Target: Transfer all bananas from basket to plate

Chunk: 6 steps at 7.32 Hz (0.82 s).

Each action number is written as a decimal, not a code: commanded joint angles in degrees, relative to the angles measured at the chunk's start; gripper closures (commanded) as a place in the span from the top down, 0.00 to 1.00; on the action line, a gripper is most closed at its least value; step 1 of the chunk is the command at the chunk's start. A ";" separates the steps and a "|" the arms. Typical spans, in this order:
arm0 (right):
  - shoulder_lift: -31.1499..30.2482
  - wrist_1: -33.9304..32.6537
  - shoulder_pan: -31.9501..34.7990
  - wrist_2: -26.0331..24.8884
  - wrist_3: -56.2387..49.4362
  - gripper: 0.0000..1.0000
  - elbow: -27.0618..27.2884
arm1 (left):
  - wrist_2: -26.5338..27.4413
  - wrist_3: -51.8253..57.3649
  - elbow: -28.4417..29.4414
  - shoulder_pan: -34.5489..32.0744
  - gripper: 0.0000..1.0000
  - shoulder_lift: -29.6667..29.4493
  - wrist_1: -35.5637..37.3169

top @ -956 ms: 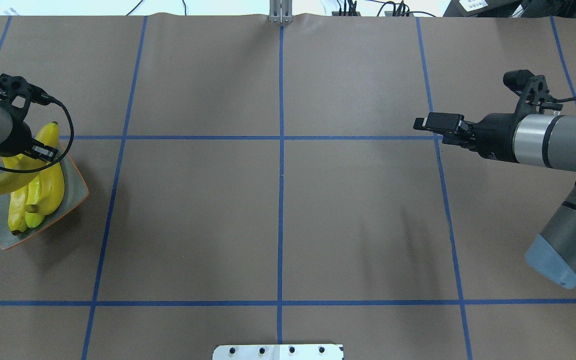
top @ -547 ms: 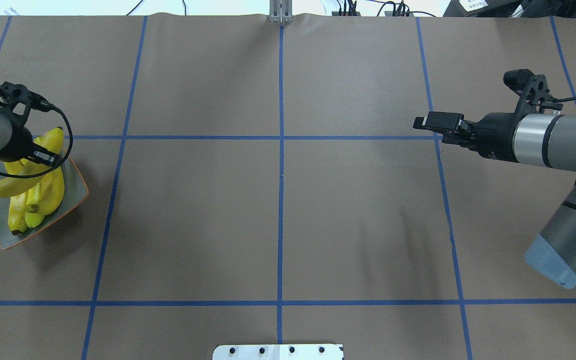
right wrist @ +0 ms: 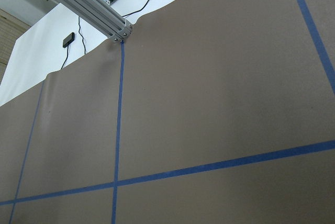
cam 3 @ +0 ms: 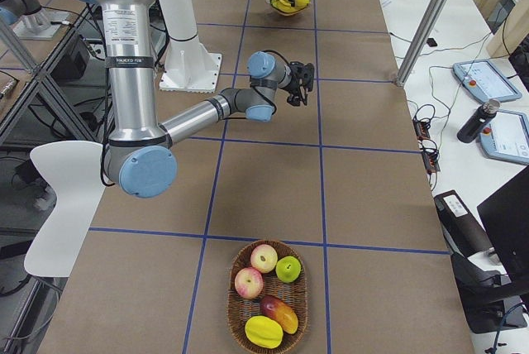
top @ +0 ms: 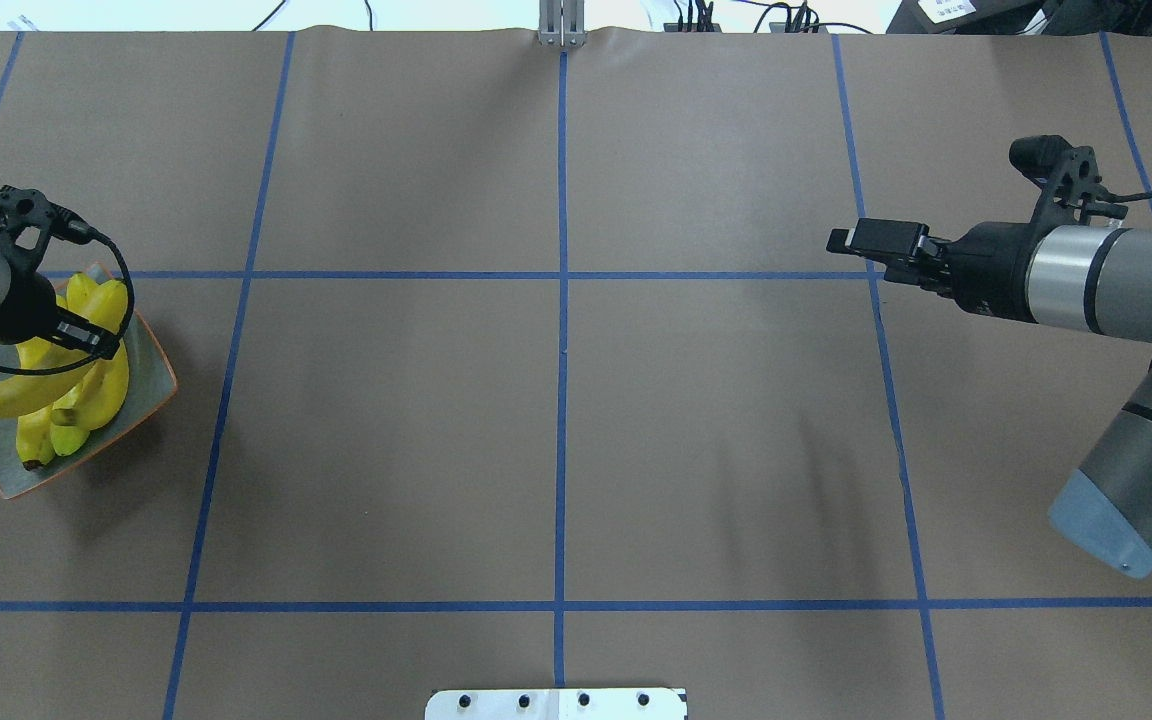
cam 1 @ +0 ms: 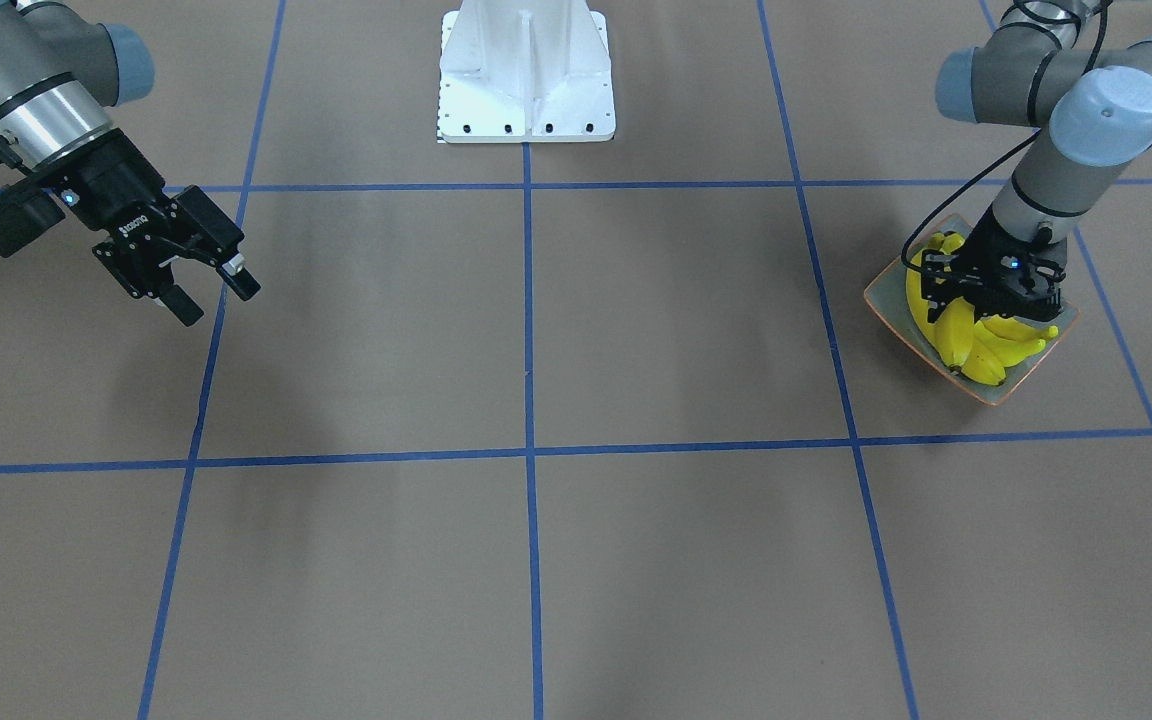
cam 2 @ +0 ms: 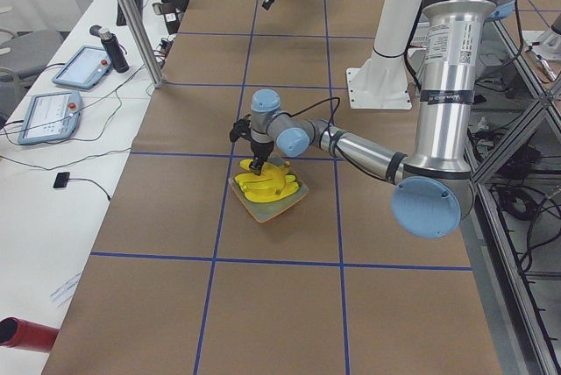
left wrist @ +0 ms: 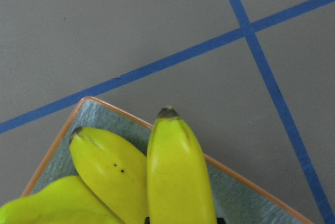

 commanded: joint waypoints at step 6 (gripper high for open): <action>-0.08 -0.07 1.39 0.24 -0.26 1.00 0.09 | -8.43 -1.43 -3.22 0.07 1.00 -1.81 2.20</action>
